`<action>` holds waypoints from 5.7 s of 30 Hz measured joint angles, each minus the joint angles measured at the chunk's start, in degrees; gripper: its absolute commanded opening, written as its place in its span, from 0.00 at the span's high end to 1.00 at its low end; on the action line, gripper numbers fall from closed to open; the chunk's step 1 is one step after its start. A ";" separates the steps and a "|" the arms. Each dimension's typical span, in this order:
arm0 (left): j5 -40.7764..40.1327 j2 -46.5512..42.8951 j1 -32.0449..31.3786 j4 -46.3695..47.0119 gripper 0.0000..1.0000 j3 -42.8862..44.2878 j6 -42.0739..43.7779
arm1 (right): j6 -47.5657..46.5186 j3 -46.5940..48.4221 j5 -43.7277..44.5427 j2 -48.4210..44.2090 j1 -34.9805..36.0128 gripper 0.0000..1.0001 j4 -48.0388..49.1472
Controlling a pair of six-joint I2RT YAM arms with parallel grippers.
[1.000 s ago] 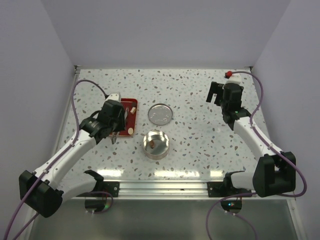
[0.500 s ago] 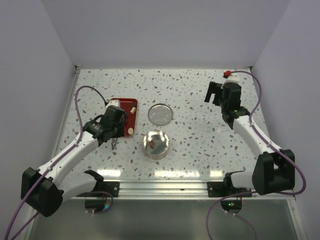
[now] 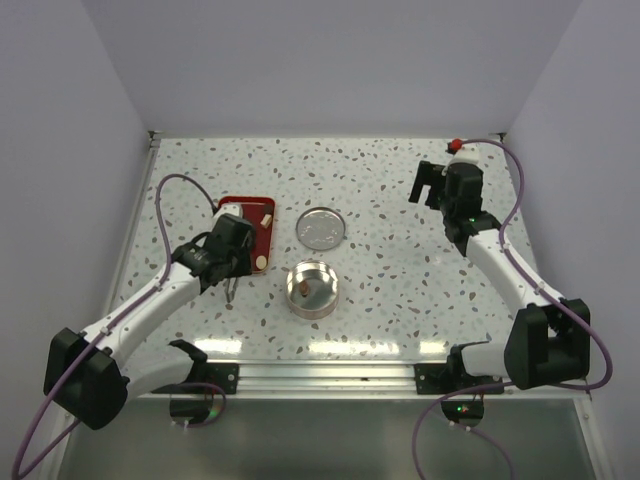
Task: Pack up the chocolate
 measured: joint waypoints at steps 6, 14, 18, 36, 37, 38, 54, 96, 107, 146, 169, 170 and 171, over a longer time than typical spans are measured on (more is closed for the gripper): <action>0.11 0.20 0.02 0.98 0.51 -0.13 0.20 | -0.02 0.04 0.00 -0.02 0.00 0.01 -0.44; 0.59 0.28 0.02 2.03 0.50 -0.37 0.44 | -0.02 0.17 0.00 -0.02 0.00 0.01 -0.59; 1.25 0.66 0.02 2.69 0.50 -1.18 0.46 | -0.02 0.17 0.00 -0.02 0.00 0.01 -0.76; 1.99 2.97 0.04 4.31 0.67 -2.14 1.75 | 0.02 0.17 0.02 -0.02 0.00 0.01 -0.87; 1.97 2.95 0.04 4.26 0.68 -2.10 1.84 | 0.07 0.17 0.00 -0.02 0.00 0.01 -0.87; 1.97 2.80 0.04 4.22 0.68 -2.08 1.97 | 0.13 0.17 0.00 -0.02 0.00 0.01 -0.87; 8.00 -5.07 -0.31 2.10 0.69 3.41 6.51 | 0.61 0.72 -0.02 -0.02 0.00 0.01 -1.38; 14.03 -11.93 -23.76 -8.41 0.56 5.42 2.93 | 1.03 1.22 0.46 -1.84 0.00 0.01 -3.91; 13.68 -11.96 -23.80 -8.81 0.57 5.42 2.82 | 1.03 1.16 0.48 -1.90 0.00 0.01 -4.20; -6.82 -3.39 -4.17 -9.90 0.55 9.92 0.07 | 0.17 2.47 -1.68 0.94 0.00 0.01 -4.26; -5.18 -2.49 -0.63 -6.95 0.52 2.80 -2.36 | 0.57 3.06 -4.70 3.54 0.00 0.01 -3.80; -4.81 -2.43 -0.20 -6.34 0.52 2.54 -2.27 | 0.57 3.06 -4.70 3.54 0.00 0.01 -3.80; -4.42 -2.25 0.31 -5.88 0.52 2.32 -2.03 | 0.57 3.06 -4.72 3.54 0.00 0.01 -3.80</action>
